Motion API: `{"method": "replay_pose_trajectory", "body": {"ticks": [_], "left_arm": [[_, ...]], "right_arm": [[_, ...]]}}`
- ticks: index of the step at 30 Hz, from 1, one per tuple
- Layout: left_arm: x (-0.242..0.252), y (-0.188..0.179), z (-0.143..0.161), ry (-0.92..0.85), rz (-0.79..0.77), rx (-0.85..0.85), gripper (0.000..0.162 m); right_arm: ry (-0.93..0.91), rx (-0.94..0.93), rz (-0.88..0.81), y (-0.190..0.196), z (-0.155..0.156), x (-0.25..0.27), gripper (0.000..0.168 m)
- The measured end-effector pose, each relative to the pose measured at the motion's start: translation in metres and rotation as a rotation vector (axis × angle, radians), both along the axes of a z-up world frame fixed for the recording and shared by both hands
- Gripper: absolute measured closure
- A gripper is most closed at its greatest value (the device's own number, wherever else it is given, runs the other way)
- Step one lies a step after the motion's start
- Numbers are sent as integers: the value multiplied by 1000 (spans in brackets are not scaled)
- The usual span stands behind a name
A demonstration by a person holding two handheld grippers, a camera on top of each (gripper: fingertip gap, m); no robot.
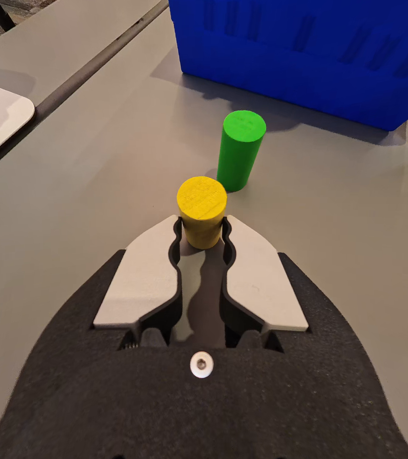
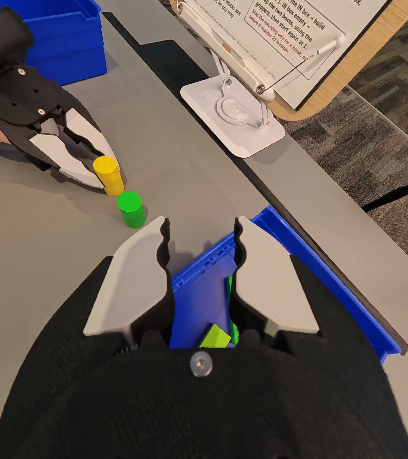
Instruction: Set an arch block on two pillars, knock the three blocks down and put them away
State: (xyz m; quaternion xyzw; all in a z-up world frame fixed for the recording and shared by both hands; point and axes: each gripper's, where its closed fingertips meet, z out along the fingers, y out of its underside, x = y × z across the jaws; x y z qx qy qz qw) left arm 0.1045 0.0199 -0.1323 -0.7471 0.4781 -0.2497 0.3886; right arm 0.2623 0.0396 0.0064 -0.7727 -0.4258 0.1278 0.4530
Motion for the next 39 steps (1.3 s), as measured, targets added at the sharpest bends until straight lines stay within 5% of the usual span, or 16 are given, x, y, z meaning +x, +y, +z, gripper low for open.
{"method": "replay_pose_trajectory", "body": {"ticks": [3, 6, 9, 15, 19, 26, 30, 35, 39], "left_arm": [[2, 1, -1, 6, -2, -3, 131], [2, 1, 0, -4, 8, -7, 99], [-1, -2, 14, -46, 33, 15, 95], [-26, -43, 115, -216, 111, 203, 106], [-95, -77, 163, -159, 224, 205, 111], [-306, -68, 125, 250, 892, -73, 121], [-342, -68, 71, 244, 1027, -334, 112], [-378, -61, 21, 332, 1153, -487, 95], [-392, -59, 0, 409, 1206, -540, 98]], "right_arm": [[-1, -9, 4, 0, -2, -1, 117], [0, -10, 10, -1, -2, -2, 117], [7, -4, 8, -1, 0, -1, 117], [31, -2, -5, 0, 3, 4, 117], [52, -6, 19, -3, 4, -3, 117], [27, -1, 27, -4, 4, -7, 117], [25, -4, 22, -5, 3, -5, 117], [16, -8, 13, -5, 2, 0, 117], [7, -12, 9, -4, 1, 4, 117]]}}
